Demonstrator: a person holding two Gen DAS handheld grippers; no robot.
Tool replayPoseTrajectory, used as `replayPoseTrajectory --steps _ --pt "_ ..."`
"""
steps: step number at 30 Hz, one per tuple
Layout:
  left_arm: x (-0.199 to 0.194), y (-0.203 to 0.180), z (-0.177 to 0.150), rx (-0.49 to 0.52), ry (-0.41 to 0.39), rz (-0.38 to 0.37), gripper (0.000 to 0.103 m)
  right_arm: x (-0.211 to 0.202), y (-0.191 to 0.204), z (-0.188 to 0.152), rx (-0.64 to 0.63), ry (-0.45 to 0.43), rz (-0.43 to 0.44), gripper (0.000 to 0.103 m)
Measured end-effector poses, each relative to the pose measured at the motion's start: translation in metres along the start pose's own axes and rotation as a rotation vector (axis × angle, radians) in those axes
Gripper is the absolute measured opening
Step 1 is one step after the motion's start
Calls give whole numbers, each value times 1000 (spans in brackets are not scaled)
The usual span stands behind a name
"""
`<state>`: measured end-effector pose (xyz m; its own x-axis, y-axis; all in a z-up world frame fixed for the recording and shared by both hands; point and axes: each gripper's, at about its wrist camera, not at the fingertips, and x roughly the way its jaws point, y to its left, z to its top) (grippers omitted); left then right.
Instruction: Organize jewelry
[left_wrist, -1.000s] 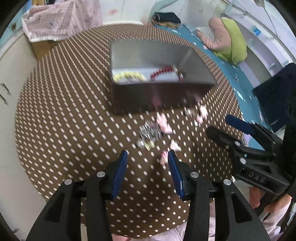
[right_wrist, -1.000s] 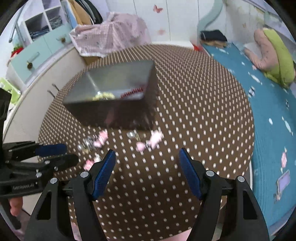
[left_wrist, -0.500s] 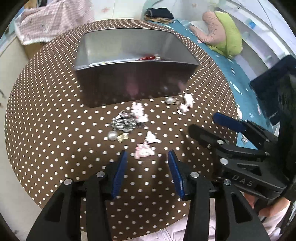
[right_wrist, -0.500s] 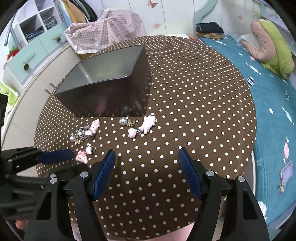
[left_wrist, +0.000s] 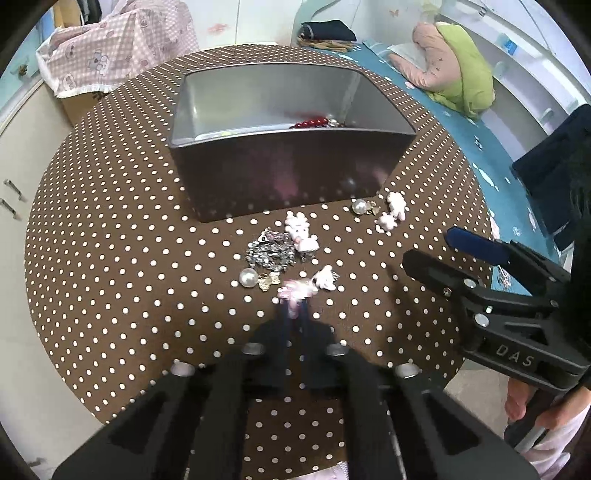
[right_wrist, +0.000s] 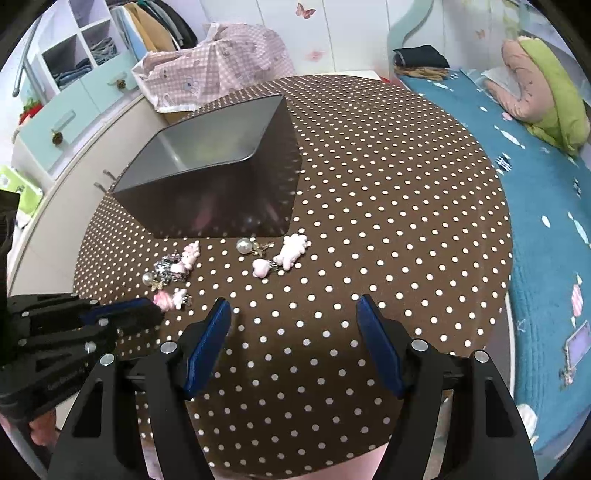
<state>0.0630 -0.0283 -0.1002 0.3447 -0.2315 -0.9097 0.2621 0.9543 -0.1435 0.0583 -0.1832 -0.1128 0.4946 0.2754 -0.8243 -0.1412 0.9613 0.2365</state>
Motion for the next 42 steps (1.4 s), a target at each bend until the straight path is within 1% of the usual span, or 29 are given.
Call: replayPoseTrajectory --steps 2,5,9,13,14,15,17,18,19,20,22,25,26,27,28,29,32,38,40,42 --pt "-2 11 0 -6 -5 -1 0 -2 2 0 2 -2 28 69" --pt "-5 17 -1 -20 -7 -13 0 -3 7 0 -12 -6 30 69" --pt "-5 12 -1 -24 -8 -18 2 -2 12 1 -17 -3 35 69" --pt "1 4 0 -5 13 18 4 -2 12 1 -9 -1 34 69" --pt "2 1 1 0 6 20 9 -2 11 1 -5 -3 34 69" --pt "2 -2 3 3 4 15 11 -3 9 1 -4 -4 32 69" --pt "4 -5 6 1 8 4 22 -3 7 0 -1 -5 30 69" --pt "4 -7 7 3 12 -4 25 -4 6 0 2 -4 30 69" --pt "4 -9 7 7 13 -7 30 -4 4 0 4 -4 30 69" --pt "5 -11 8 12 10 -2 31 -4 3 -1 9 -4 30 69" --pt "6 -14 10 15 -4 20 31 -3 0 -1 16 -3 33 69" --pt "8 -15 12 9 -14 23 29 -3 -5 -2 22 -5 39 69" --pt "9 -15 13 11 -19 35 23 -3 -4 -2 23 -6 41 69" --pt "9 -15 14 19 -24 54 12 -3 -4 -2 24 -8 42 69" --pt "10 -13 16 17 -26 83 6 -3 -5 -2 26 -9 42 69" --pt "10 -12 16 9 -26 89 0 -3 -6 -3 28 -10 43 69" --pt "9 -3 18 -20 -18 47 0 -4 -9 -2 34 -13 45 69" --pt "7 3 17 -31 -16 42 0 -6 -6 -1 24 -16 45 69" --pt "4 4 15 -24 -22 51 3 -8 0 1 9 -21 61 69" --pt "0 7 12 -26 -23 63 4 -10 10 4 -29 -21 75 69"
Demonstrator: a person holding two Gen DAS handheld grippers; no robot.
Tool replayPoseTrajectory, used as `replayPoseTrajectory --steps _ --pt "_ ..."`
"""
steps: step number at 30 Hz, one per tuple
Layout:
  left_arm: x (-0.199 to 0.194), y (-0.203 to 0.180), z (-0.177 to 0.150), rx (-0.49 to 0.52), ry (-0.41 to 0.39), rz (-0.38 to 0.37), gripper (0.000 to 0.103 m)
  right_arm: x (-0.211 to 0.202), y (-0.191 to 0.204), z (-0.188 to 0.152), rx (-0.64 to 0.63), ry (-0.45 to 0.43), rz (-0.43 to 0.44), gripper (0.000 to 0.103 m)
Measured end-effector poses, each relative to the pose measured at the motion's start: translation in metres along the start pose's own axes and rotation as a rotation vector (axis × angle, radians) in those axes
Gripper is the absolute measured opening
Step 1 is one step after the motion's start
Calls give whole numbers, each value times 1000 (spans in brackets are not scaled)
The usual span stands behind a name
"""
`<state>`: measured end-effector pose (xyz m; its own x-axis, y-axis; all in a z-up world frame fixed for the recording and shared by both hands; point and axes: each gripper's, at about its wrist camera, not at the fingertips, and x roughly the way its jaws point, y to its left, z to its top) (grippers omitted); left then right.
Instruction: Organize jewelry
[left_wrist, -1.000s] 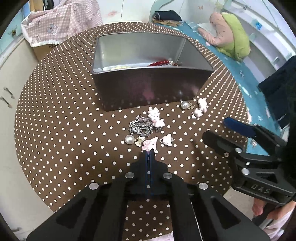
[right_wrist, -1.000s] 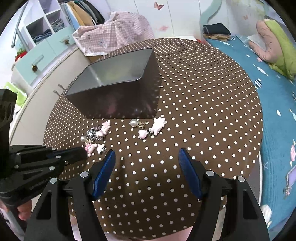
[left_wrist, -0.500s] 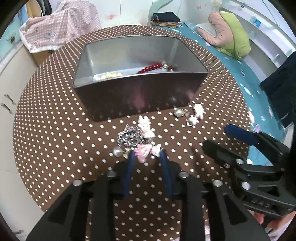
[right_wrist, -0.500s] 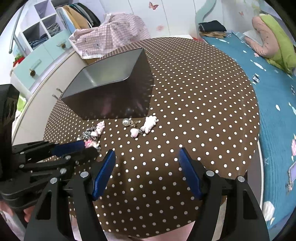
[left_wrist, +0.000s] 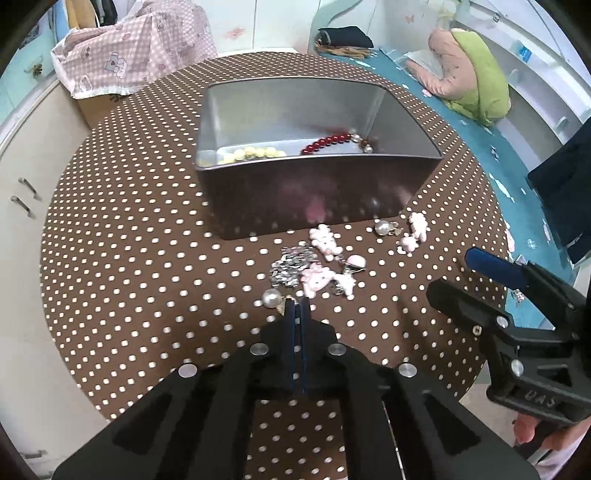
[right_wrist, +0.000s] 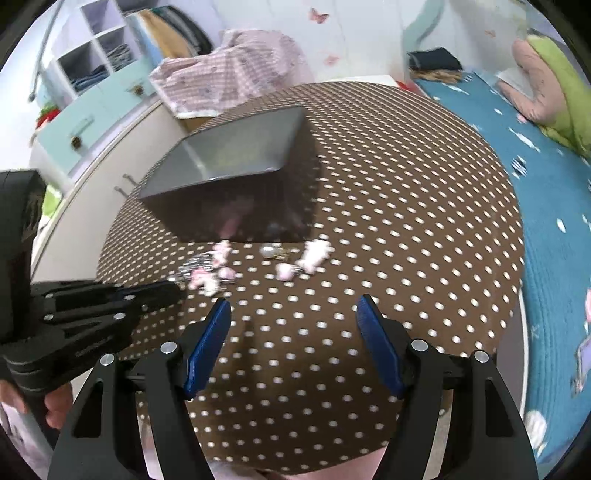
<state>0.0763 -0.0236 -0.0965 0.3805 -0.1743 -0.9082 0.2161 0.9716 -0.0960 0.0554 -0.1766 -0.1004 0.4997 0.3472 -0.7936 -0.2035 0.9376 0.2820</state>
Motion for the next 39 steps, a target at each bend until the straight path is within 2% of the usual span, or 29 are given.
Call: replayPoseTrajectory --steps 3,4,6,8,13,18,20,21,23,25,28,33,34,35,39 --pt "-3 10 -2 -18 -4 7 4 2 18 3 -69 4 7 70" --pt "-3 14 -2 -26 -3 9 8 4 24 4 -86 9 5 72" --pt "-3 20 -2 -39 -5 7 30 8 34 5 -117 24 14 72" --pt "-3 25 -3 -50 -12 1 33 12 43 7 -150 30 26 72" --pt "-1 36 0 -63 -14 -15 33 18 54 12 -198 20 24 71" --pt "3 36 3 -34 -16 -49 33 32 61 14 -275 35 31 70" --pt "5 34 4 -27 -17 -53 33 41 66 14 -321 50 25 57" --pt "5 34 4 -22 -18 -53 33 44 68 13 -336 53 29 56" --pt "6 35 4 -23 -19 -60 33 46 74 14 -378 35 17 39" --pt "6 37 4 -30 -21 -67 33 47 75 14 -401 34 25 28" --pt "6 36 3 -21 -24 -58 33 45 72 13 -397 30 28 18" --pt "6 31 1 -6 -28 -39 28 41 62 14 -357 24 18 13" --pt "6 29 1 -1 -29 -33 24 39 59 14 -344 19 18 13" --pt "6 29 1 5 -27 -19 10 36 57 15 -333 13 18 13" --pt "6 33 2 -18 -19 -52 9 24 48 17 -282 -20 17 13"
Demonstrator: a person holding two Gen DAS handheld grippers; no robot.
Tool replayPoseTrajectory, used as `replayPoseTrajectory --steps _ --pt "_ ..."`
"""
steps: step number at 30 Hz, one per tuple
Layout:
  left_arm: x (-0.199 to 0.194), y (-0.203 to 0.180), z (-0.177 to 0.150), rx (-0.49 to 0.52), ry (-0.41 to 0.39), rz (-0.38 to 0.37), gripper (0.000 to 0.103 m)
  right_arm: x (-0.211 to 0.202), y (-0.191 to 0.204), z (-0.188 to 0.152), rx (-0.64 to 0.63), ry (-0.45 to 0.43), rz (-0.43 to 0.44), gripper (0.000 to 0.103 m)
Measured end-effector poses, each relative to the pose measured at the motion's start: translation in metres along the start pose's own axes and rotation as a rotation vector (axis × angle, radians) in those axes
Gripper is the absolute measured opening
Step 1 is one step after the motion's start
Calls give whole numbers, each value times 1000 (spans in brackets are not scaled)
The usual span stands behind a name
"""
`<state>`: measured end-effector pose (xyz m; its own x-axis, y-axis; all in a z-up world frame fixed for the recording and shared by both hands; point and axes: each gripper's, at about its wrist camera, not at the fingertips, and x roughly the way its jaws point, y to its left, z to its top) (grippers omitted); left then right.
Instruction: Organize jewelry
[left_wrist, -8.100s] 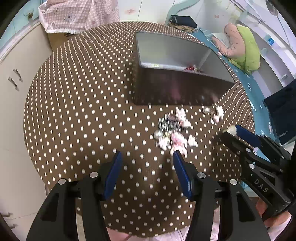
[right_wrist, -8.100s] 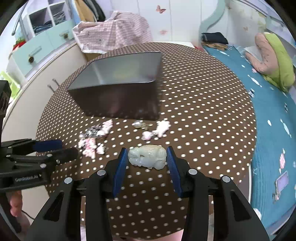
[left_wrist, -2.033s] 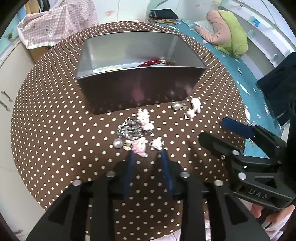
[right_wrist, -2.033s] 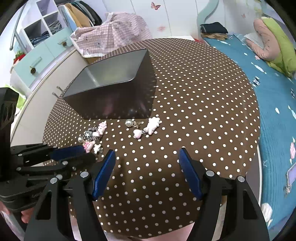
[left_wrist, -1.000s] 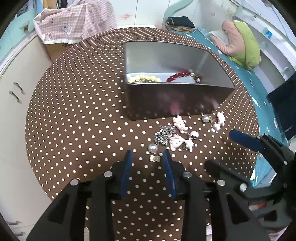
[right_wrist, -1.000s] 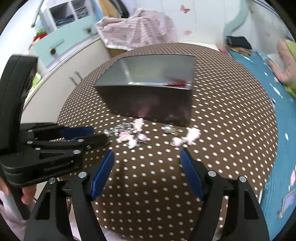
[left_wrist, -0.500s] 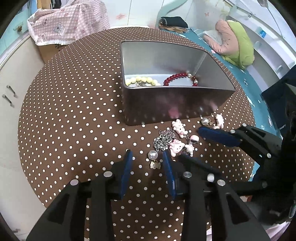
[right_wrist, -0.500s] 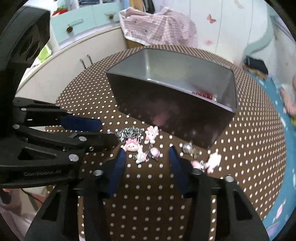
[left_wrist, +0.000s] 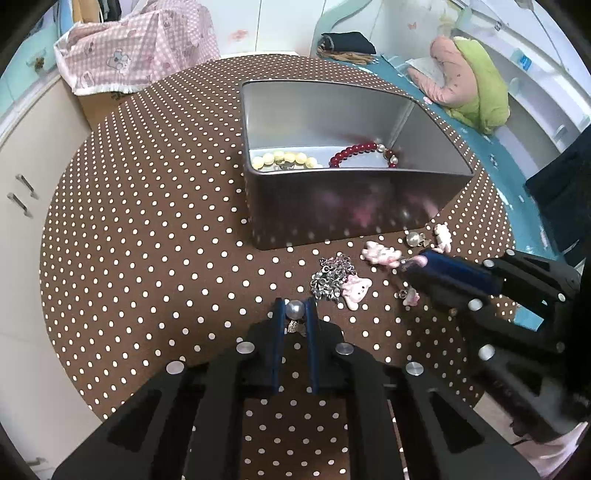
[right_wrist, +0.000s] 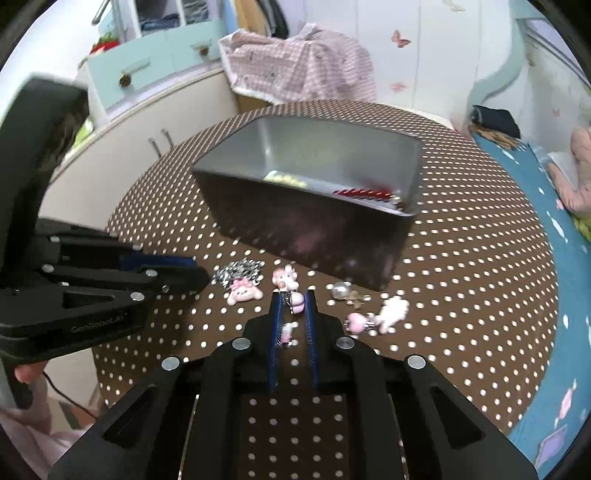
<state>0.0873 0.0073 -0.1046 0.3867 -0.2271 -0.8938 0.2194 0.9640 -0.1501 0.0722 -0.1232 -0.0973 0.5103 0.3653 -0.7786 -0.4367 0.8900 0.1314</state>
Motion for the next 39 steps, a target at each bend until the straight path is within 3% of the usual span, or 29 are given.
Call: replayPoseTrajectory --steps 17,27,28,29,31,34,39 --pt "-31 14 8 -50 -72 -58 9 -41 -22 11 71 -110 -36 12" --pt "-46 32 4 -104 -100 -110 9 -24 -22 -10 65 -10 -38 16" --pt "-46 33 3 -108 -101 -116 9 -22 -22 -12 62 -3 -39 24" --pt "-47 34 2 -111 -101 -120 9 -19 -21 -15 60 8 -46 42" --pt "-46 36 0 -116 -101 -116 9 -17 -20 -20 72 4 -61 63" --pt "-43 39 -4 -120 -89 -109 9 -18 -19 -23 75 -3 -37 61" --pt "-32 40 -7 -135 -57 -101 9 -14 -14 -24 61 4 -22 47"
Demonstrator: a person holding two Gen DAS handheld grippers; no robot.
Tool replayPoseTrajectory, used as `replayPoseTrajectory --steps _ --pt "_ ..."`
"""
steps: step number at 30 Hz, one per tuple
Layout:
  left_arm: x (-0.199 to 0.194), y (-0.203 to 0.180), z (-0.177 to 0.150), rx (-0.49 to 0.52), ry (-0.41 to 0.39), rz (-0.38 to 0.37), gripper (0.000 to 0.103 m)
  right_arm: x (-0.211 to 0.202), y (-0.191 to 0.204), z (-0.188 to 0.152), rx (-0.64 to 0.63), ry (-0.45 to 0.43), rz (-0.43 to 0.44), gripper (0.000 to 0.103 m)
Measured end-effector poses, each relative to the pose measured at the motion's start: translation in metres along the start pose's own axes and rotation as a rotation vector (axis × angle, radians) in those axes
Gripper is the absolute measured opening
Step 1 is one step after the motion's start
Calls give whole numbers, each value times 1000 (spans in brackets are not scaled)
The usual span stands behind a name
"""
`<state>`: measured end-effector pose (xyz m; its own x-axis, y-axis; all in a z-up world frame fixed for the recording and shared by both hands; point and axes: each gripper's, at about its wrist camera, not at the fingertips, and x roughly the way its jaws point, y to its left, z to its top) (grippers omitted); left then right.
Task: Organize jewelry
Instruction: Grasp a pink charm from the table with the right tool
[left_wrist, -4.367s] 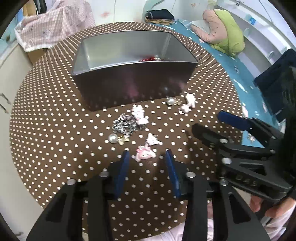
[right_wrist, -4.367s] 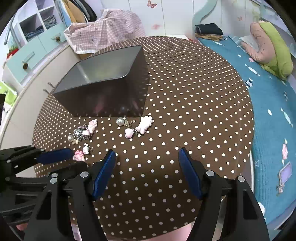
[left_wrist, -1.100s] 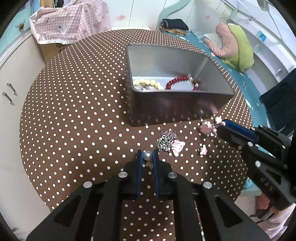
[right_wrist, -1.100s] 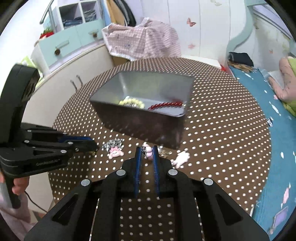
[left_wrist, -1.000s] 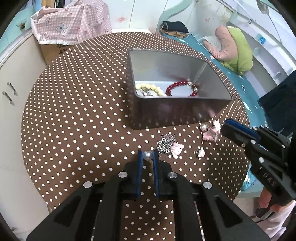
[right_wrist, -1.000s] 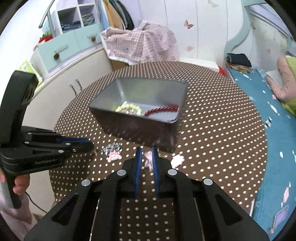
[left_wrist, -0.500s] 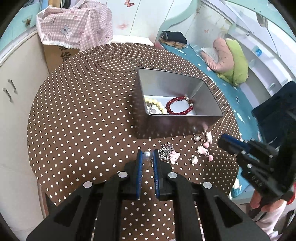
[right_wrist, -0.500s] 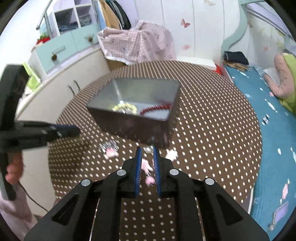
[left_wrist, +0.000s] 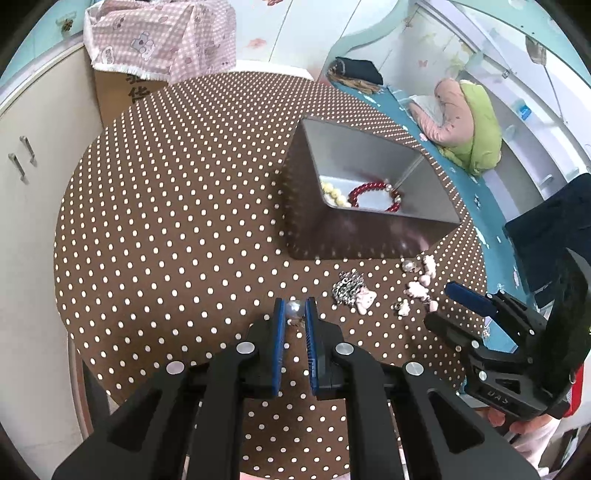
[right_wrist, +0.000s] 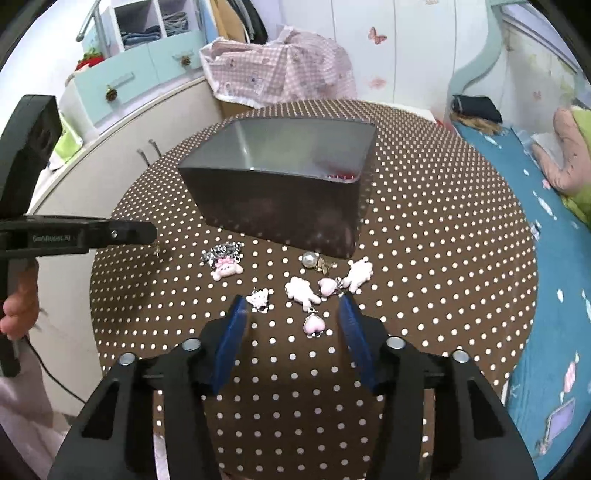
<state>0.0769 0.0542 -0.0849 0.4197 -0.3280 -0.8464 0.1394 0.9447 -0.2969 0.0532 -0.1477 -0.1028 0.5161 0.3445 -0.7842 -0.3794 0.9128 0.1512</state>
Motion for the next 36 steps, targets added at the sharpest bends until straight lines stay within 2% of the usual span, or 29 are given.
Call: replayPoseTrajectory --steps 4,5,7,8,14,25,36 --pt "5 0 -3 -3 18 -2 9 13 -4 -2 11 12 -19 31" --pt "5 0 -4 -2 18 -2 9 13 -5 -3 15 12 -19 25" --pt "6 -1 -5 2 19 -4 9 13 -10 -3 38 16 0 14" --pt "6 -1 -5 2 19 -4 9 12 -13 -4 50 14 13 13" --pt "8 -7 -4 9 20 -8 9 3 -20 -2 92 -10 33 13" --pt "-2 -10 6 22 -12 -12 9 -27 -16 23 66 -106 39 12" --pt "-23 -16 26 47 -84 -8 9 -54 -8 56 47 -212 41 11"
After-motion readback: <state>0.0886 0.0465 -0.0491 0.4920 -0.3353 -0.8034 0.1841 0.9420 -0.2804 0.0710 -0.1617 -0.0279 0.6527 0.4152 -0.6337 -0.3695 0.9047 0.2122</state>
